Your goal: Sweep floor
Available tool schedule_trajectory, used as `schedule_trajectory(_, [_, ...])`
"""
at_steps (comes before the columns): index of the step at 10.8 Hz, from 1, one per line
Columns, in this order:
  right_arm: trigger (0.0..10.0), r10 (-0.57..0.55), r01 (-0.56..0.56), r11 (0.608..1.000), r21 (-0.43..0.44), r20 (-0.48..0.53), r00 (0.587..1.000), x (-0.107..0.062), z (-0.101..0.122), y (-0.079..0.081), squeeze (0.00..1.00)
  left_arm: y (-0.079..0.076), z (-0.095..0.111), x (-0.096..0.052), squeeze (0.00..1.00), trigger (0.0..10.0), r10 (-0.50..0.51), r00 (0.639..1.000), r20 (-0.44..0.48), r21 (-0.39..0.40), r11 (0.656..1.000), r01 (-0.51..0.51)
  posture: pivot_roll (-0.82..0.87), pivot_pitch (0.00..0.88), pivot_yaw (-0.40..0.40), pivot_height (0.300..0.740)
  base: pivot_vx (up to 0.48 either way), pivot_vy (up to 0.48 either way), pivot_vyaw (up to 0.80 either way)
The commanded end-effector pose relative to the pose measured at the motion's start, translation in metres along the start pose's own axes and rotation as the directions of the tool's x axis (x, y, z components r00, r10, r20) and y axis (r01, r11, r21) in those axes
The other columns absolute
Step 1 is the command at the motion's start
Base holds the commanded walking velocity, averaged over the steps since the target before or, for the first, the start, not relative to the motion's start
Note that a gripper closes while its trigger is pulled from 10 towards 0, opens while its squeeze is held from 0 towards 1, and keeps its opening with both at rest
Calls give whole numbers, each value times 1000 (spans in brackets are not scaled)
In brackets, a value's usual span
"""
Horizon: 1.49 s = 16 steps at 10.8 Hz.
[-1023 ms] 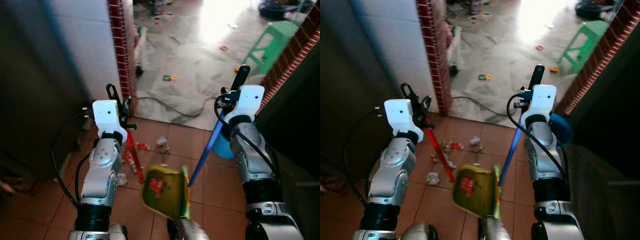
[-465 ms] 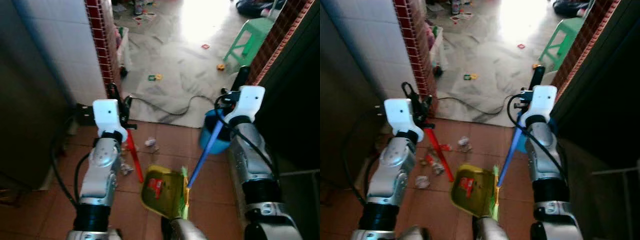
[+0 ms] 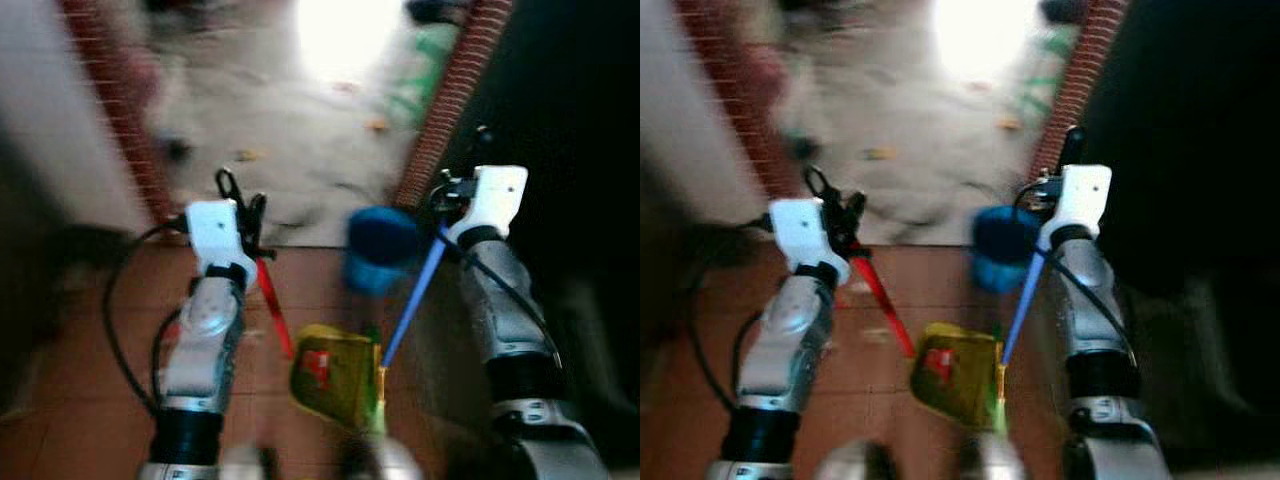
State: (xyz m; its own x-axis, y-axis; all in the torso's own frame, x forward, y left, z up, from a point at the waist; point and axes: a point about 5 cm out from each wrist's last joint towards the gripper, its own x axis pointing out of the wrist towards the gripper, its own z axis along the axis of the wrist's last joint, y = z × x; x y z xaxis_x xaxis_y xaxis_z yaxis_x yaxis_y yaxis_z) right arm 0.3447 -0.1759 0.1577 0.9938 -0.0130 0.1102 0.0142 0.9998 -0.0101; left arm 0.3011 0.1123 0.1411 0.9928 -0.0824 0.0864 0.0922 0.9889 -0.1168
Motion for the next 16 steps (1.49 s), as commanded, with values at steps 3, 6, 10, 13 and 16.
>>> schedule_trajectory(3, [10000, -7, 8, 1000, -13, 22, 1000, 2, 7, -6, 0, -8, 11, 2, 0, 10000, -8, 998, 62, -25, 1000, 9, -35, 39, -41, 740, 0, 0, 0])
schedule_trajectory(6, [10000, -2, 2, 1000, -18, 20, 1000, 5, 8, -6, 0, -2, 10, 4, 0, 10000, 12, 999, 51, -25, 1000, -11, -34, 35, -45, 740, 0, 125, 0])
schedule_trajectory(10, [10000, -6, 6, 1000, -21, 26, 1000, 6, 9, -6, 0, -3, 13, 7, 0, 10000, -12, 999, 48, -38, 999, 13, -31, 28, -42, 740, 0, 480, 0])
schedule_trajectory(13, [10000, -17, 17, 1000, -24, 32, 999, 8, 8, -7, 0, -6, 16, 8, 0, 10000, -51, 997, 50, -26, 998, 52, -1, 37, -35, 740, 0, 480, 0])
schedule_trajectory(16, [10000, -16, 17, 999, -28, 34, 999, 10, 9, -8, 0, -9, 12, 4, 0, 10000, -59, 997, 46, -19, 998, 60, 0, 32, -42, 740, 0, 320, 0])
